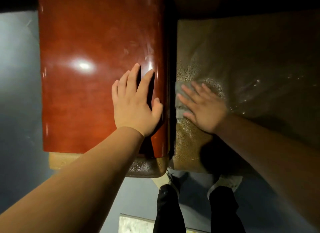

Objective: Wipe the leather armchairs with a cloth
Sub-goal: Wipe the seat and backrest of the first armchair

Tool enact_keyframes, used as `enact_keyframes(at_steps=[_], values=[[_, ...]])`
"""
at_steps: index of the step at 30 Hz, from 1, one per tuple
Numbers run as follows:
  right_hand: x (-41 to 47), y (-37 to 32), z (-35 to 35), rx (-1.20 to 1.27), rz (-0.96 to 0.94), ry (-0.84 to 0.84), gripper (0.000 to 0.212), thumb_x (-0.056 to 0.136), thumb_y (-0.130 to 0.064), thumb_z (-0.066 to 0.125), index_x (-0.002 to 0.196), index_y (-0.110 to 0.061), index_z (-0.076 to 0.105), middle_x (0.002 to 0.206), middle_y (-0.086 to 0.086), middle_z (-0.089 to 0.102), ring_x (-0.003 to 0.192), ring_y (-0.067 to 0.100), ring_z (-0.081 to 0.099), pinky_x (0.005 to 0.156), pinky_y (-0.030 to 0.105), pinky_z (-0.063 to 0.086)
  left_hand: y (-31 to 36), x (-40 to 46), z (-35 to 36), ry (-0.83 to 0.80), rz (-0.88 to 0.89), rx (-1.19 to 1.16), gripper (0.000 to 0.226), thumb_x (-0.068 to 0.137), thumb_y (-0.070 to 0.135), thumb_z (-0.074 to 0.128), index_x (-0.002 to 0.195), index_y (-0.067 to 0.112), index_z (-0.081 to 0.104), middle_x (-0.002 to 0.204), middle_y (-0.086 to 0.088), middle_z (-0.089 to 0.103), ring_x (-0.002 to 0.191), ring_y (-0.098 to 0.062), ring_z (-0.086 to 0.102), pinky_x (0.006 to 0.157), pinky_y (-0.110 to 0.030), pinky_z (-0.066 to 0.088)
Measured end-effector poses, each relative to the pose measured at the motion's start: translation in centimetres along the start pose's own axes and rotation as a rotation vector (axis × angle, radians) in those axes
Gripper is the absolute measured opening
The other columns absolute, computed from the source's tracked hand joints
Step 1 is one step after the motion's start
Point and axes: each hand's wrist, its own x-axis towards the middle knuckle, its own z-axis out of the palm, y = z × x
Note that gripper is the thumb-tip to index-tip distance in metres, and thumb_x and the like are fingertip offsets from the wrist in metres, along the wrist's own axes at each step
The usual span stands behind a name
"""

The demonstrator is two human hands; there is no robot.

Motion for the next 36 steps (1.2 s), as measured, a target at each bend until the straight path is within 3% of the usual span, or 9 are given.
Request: enact_keyframes(at_steps=[4, 9, 12, 17, 23, 27, 29, 32, 36], values=[[4.7, -0.3, -1.5, 0.064, 0.224, -0.034, 0.066, 0.104, -0.054, 0.025, 0.162, -0.024, 0.033, 0.173, 0.006, 0.017, 0.159, 0.037, 0.010, 0.129, 0.054, 0.006, -0.3, 0.0, -0.1, 0.002, 0.001, -0.003, 0.070, 0.085, 0.039, 0.058, 0.152, 0.021, 0.052, 0.165, -0.012, 0.038, 0.146, -0.040, 0.038, 0.119, -0.060, 0.028], [-4.1, -3.9, 0.6, 0.122, -0.097, -0.003, 0.057, 0.101, -0.046, 0.053, 0.151, -0.019, 0.054, 0.168, 0.009, 0.031, 0.157, 0.038, 0.019, 0.125, 0.059, 0.020, 0.1, -0.1, -0.3, -0.011, -0.018, -0.008, 0.070, 0.085, 0.038, 0.060, 0.152, 0.021, 0.053, 0.165, -0.012, 0.038, 0.145, -0.041, 0.038, 0.118, -0.062, 0.029], [-2.4, -1.2, -0.1, 0.075, -0.237, -0.044, 0.060, 0.105, -0.052, 0.048, 0.155, -0.018, 0.049, 0.168, 0.009, 0.029, 0.158, 0.036, 0.018, 0.127, 0.056, 0.019, 0.2, 0.1, -0.4, -0.007, -0.031, -0.024, 0.070, 0.084, 0.039, 0.060, 0.152, 0.021, 0.053, 0.165, -0.011, 0.038, 0.145, -0.040, 0.038, 0.118, -0.062, 0.029], [7.8, 1.8, -2.2, 0.020, 0.085, -0.099, 0.070, 0.102, -0.054, 0.022, 0.159, -0.016, 0.039, 0.173, 0.009, 0.015, 0.159, 0.038, 0.005, 0.127, 0.051, 0.000, 0.4, -0.1, -0.3, -0.012, -0.024, -0.027, 0.072, 0.083, 0.037, 0.063, 0.152, 0.020, 0.053, 0.164, -0.013, 0.039, 0.144, -0.041, 0.039, 0.117, -0.063, 0.028], [-0.4, -2.0, -0.2, 0.076, -0.107, -0.076, 0.056, 0.099, -0.041, 0.054, 0.150, -0.019, 0.054, 0.166, 0.009, 0.034, 0.156, 0.041, 0.022, 0.126, 0.059, 0.016, 0.0, -0.3, -0.4, -0.053, -0.037, -0.025, 0.072, 0.084, 0.037, 0.061, 0.154, 0.021, 0.052, 0.167, -0.012, 0.034, 0.148, -0.039, 0.033, 0.124, -0.061, 0.019], [-0.6, -0.4, -0.9, 0.059, -0.181, -0.052, 0.058, 0.100, -0.044, 0.058, 0.152, -0.019, 0.052, 0.165, 0.009, 0.037, 0.155, 0.039, 0.027, 0.123, 0.059, 0.026, 0.1, 0.2, -0.4, -0.082, -0.036, -0.026, 0.075, 0.084, 0.039, 0.059, 0.156, 0.022, 0.049, 0.169, -0.012, 0.032, 0.151, -0.039, 0.031, 0.126, -0.060, 0.016], [3.1, 0.8, -1.4, -0.010, -0.018, -0.038, 0.060, 0.098, -0.046, 0.061, 0.151, -0.018, 0.052, 0.164, 0.011, 0.039, 0.154, 0.041, 0.028, 0.124, 0.058, 0.021, 0.2, 0.1, -0.5, -0.100, -0.035, -0.022, 0.076, 0.084, 0.040, 0.058, 0.157, 0.022, 0.048, 0.170, -0.012, 0.030, 0.152, -0.038, 0.030, 0.126, -0.061, 0.015], [6.8, 0.7, -1.9, 0.004, 0.360, -0.009, 0.070, 0.100, -0.052, 0.043, 0.156, -0.011, 0.042, 0.167, 0.018, 0.029, 0.157, 0.039, 0.018, 0.129, 0.051, 0.009, 0.1, 0.0, -0.5, -0.114, -0.026, -0.018, 0.077, 0.085, 0.041, 0.056, 0.159, 0.022, 0.046, 0.171, -0.012, 0.029, 0.153, -0.038, 0.029, 0.126, -0.061, 0.015], [3.2, -3.4, -0.5, 0.067, 0.307, 0.008, 0.076, 0.095, -0.046, 0.061, 0.156, -0.006, 0.040, 0.166, 0.025, 0.028, 0.154, 0.041, 0.025, 0.126, 0.052, 0.016, -0.5, 0.1, -0.5, -0.112, -0.017, -0.007, 0.079, 0.083, 0.042, 0.057, 0.159, 0.022, 0.046, 0.171, -0.012, 0.028, 0.153, -0.038, 0.029, 0.126, -0.061, 0.015]])
